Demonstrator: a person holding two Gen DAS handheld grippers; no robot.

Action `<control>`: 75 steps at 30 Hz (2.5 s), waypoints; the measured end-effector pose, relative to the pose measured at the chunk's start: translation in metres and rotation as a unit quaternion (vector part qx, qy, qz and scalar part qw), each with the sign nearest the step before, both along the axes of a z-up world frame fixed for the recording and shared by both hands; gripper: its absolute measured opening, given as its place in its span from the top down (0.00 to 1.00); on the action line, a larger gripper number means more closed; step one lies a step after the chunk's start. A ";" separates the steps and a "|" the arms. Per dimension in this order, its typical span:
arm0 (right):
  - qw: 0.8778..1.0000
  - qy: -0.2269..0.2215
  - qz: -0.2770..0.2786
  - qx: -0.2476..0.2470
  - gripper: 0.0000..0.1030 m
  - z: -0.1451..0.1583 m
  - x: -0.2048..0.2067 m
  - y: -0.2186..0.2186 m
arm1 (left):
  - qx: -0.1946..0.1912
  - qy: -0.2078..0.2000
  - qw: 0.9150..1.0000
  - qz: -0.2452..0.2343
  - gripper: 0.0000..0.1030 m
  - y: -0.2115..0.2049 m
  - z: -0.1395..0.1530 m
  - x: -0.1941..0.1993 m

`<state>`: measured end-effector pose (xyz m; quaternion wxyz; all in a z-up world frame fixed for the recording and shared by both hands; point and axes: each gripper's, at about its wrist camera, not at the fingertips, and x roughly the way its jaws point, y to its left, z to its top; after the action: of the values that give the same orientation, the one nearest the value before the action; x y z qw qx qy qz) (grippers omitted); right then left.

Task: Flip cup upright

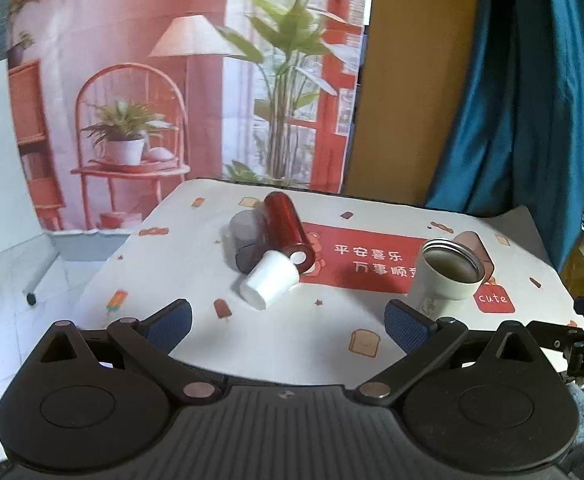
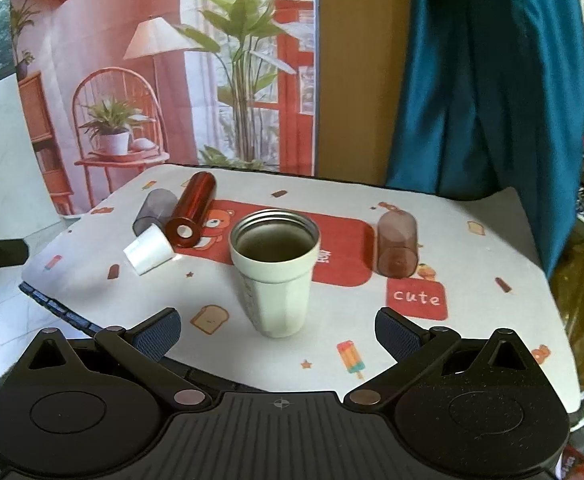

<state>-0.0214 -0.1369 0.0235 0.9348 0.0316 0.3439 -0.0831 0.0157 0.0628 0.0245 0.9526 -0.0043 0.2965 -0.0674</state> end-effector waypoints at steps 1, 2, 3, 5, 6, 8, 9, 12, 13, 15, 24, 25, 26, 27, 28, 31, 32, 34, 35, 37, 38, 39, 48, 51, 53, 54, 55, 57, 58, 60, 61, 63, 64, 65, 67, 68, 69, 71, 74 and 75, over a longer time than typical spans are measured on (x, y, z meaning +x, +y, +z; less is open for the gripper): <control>1.000 -0.002 0.000 -0.002 0.00 0.000 -0.002 0.000 | 0.002 -0.001 1.000 0.004 0.00 -0.001 -0.002 -0.003; 1.000 -0.005 -0.001 -0.004 0.00 0.001 -0.004 0.000 | 0.003 -0.001 1.000 0.007 0.00 -0.002 -0.004 -0.006; 1.000 -0.007 -0.003 -0.006 0.00 0.002 -0.005 0.001 | 0.001 0.001 1.000 0.009 0.00 -0.002 -0.006 -0.009; 1.000 -0.014 -0.004 -0.010 0.00 0.003 -0.008 0.001 | -0.003 0.001 1.000 0.015 0.00 -0.002 -0.007 -0.013; 1.000 -0.016 -0.004 -0.012 0.00 0.002 -0.009 0.001 | -0.004 0.000 1.000 0.018 0.00 -0.001 -0.007 -0.015; 1.000 -0.021 -0.007 -0.022 0.00 0.000 -0.012 0.004 | -0.002 -0.005 1.000 0.025 0.00 -0.001 -0.006 -0.017; 1.000 -0.021 -0.008 -0.022 0.00 -0.001 -0.013 0.004 | 0.000 -0.009 1.000 0.024 0.00 -0.002 -0.005 -0.018; 1.000 -0.023 -0.011 -0.017 0.00 -0.002 -0.013 0.003 | 0.011 -0.023 0.999 0.021 0.00 -0.007 -0.003 -0.020; 1.000 -0.023 -0.012 -0.016 0.00 -0.003 -0.013 0.002 | 0.015 -0.026 0.999 0.021 0.00 -0.008 -0.003 -0.021; 1.000 -0.024 -0.012 -0.017 0.00 -0.003 -0.012 0.003 | 0.019 -0.027 0.999 0.022 0.00 -0.010 -0.005 -0.022; 1.000 -0.018 -0.007 -0.013 0.00 -0.006 -0.010 0.002 | 0.022 -0.022 0.999 0.016 0.00 -0.010 -0.007 -0.024; 1.000 -0.018 -0.006 -0.013 0.00 -0.006 -0.010 0.001 | 0.022 -0.021 0.999 0.015 0.00 -0.010 -0.007 -0.024; 1.000 -0.017 -0.006 -0.013 0.00 -0.006 -0.010 0.001 | 0.020 -0.018 1.000 0.014 0.00 -0.009 -0.008 -0.024; 1.000 -0.017 -0.007 -0.013 0.00 -0.006 -0.009 0.002 | 0.018 -0.016 1.000 0.014 0.00 -0.008 -0.008 -0.023; 1.000 -0.016 -0.007 -0.014 0.00 -0.007 -0.009 0.002 | 0.016 -0.014 1.000 0.014 0.00 -0.008 -0.009 -0.023; 1.000 -0.017 -0.008 -0.014 0.00 -0.006 -0.009 0.002 | 0.013 -0.010 1.000 0.015 0.00 -0.005 -0.010 -0.022; 1.000 -0.016 -0.008 -0.014 0.00 -0.006 -0.009 0.002 | 0.012 -0.009 1.000 0.015 0.00 -0.005 -0.010 -0.022; 1.000 -0.014 -0.008 -0.012 0.00 -0.007 -0.008 0.001 | 0.013 -0.007 1.000 0.014 0.00 -0.006 -0.010 -0.021; 1.000 -0.013 -0.008 -0.010 0.00 -0.007 -0.008 0.001 | 0.013 -0.006 1.000 0.014 0.00 -0.006 -0.010 -0.021; 1.000 -0.012 -0.009 -0.010 0.00 -0.007 -0.007 0.001 | 0.013 -0.005 1.000 0.013 0.00 -0.006 -0.010 -0.020; 1.000 -0.013 -0.008 -0.010 0.00 -0.007 -0.008 0.001 | 0.013 -0.004 1.000 0.014 0.00 -0.006 -0.010 -0.020; 1.000 -0.012 -0.008 -0.010 0.00 -0.007 -0.008 0.001 | 0.013 -0.004 1.000 0.014 0.00 -0.006 -0.010 -0.020; 1.000 -0.011 -0.010 -0.010 0.00 -0.008 -0.008 0.002 | 0.013 -0.004 1.000 0.014 0.00 -0.005 -0.010 -0.020; 1.000 -0.010 -0.009 -0.008 0.00 -0.009 -0.008 0.002 | 0.012 0.000 1.000 0.014 0.00 -0.005 -0.011 -0.020; 1.000 -0.008 -0.009 -0.007 0.00 -0.010 -0.008 0.002 | 0.013 0.001 1.000 0.014 0.00 -0.005 -0.011 -0.019; 1.000 -0.008 -0.010 -0.006 0.00 -0.010 -0.008 0.002 | 0.013 0.001 1.000 0.014 0.00 -0.005 -0.011 -0.019; 1.000 -0.008 -0.010 -0.006 0.00 -0.010 -0.008 0.002 | 0.013 0.001 1.000 0.014 0.00 -0.005 -0.011 -0.019; 1.000 -0.009 -0.010 -0.004 0.00 -0.010 -0.008 0.001 | 0.014 0.003 1.000 0.015 0.00 -0.005 -0.012 -0.019; 1.000 -0.009 -0.010 -0.003 0.00 -0.010 -0.009 0.001 | 0.014 0.004 1.000 0.015 0.00 -0.005 -0.012 -0.019; 1.000 -0.009 -0.009 -0.002 0.00 -0.010 -0.008 0.001 | 0.013 0.005 1.000 0.015 0.00 -0.004 -0.013 -0.019; 1.000 -0.009 -0.008 -0.002 0.00 -0.010 -0.008 0.001 | 0.014 0.004 1.000 0.015 0.00 -0.004 -0.013 -0.019; 1.000 -0.009 -0.008 -0.001 0.00 -0.011 -0.008 0.002 | 0.014 0.004 1.000 0.015 0.00 -0.004 -0.013 -0.019; 1.000 -0.009 -0.008 -0.001 0.00 -0.011 -0.008 0.002 | 0.014 0.003 1.000 0.015 0.00 -0.004 -0.013 -0.019; 1.000 -0.010 -0.008 -0.001 0.00 -0.011 -0.009 0.002 | 0.015 0.003 1.000 0.014 0.00 -0.005 -0.013 -0.019; 1.000 -0.010 -0.008 -0.001 0.00 -0.011 -0.009 0.002 | 0.015 0.002 1.000 0.014 0.00 -0.004 -0.014 -0.019; 1.000 -0.010 -0.009 -0.001 0.00 -0.011 -0.009 0.003 | 0.015 0.003 1.000 0.014 0.00 -0.004 -0.014 -0.019; 1.000 -0.010 -0.010 -0.001 0.00 -0.011 -0.010 0.003 | 0.015 0.002 1.000 0.014 0.00 -0.006 -0.014 -0.019; 1.000 -0.012 -0.010 -0.001 0.00 -0.010 -0.010 0.002 | 0.015 0.003 1.000 0.014 0.00 -0.006 -0.014 -0.019; 1.000 -0.012 -0.010 -0.001 0.00 -0.011 -0.010 0.002 | 0.016 0.003 1.000 0.014 0.00 -0.006 -0.013 -0.019; 1.000 -0.012 -0.010 -0.001 0.00 -0.011 -0.010 0.002 | 0.016 0.003 1.000 0.014 0.00 -0.007 -0.013 -0.020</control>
<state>-0.0312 -0.1346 0.0130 0.9380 0.0350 0.3323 -0.0929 -0.0039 0.0563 0.0115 0.9526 0.0067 0.3001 -0.0495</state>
